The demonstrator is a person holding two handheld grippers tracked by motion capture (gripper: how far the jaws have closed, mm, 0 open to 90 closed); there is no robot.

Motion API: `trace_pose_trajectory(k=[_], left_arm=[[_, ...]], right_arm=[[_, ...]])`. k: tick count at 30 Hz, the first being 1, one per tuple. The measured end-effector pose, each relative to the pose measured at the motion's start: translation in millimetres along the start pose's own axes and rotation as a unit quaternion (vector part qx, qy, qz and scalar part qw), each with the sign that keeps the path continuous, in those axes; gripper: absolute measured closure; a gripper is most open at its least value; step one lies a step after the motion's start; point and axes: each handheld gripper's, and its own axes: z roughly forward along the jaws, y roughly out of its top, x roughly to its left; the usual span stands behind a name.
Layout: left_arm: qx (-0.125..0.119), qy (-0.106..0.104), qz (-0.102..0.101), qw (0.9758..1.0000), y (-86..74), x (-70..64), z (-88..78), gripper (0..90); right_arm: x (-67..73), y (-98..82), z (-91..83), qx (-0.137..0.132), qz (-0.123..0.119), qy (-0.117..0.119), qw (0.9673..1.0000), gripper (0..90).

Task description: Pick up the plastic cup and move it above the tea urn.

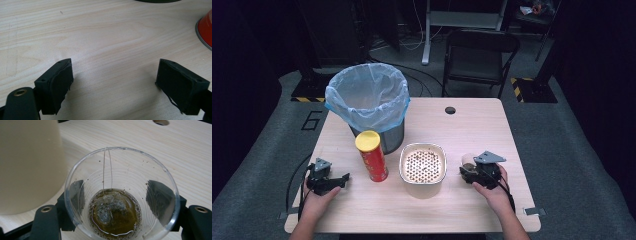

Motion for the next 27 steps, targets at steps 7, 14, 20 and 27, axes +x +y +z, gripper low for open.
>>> trace_pose_trajectory(k=[7, 14, 20, 27], left_arm=[[0.0, 0.0, 0.0, 1.0, 0.0, 0.0, 0.0, 13.6], [-0.001, 0.0, 0.001, 1.0, 0.2, 0.2, 0.2, 13.6], [-0.004, 0.0, 0.001, 1.0, 0.0, 0.2, 0.7, 13.6], [0.0, 0.0, 0.002, 1.0, 0.2, 0.3, 0.2, 13.6]], right_arm=[[-27.5, -7.0, -17.1, -0.018, 0.042, -0.032, 0.9984, 30.6], [-39.8, -17.1, -17.4, -0.005, 0.06, -0.047, 0.9971, 29.9], [-37.8, -18.2, -15.1, -0.009, 0.061, -0.051, 0.9968, 16.7], [-36.5, -11.1, -24.4, -0.029, 0.068, -0.061, 0.9954, 10.2]])
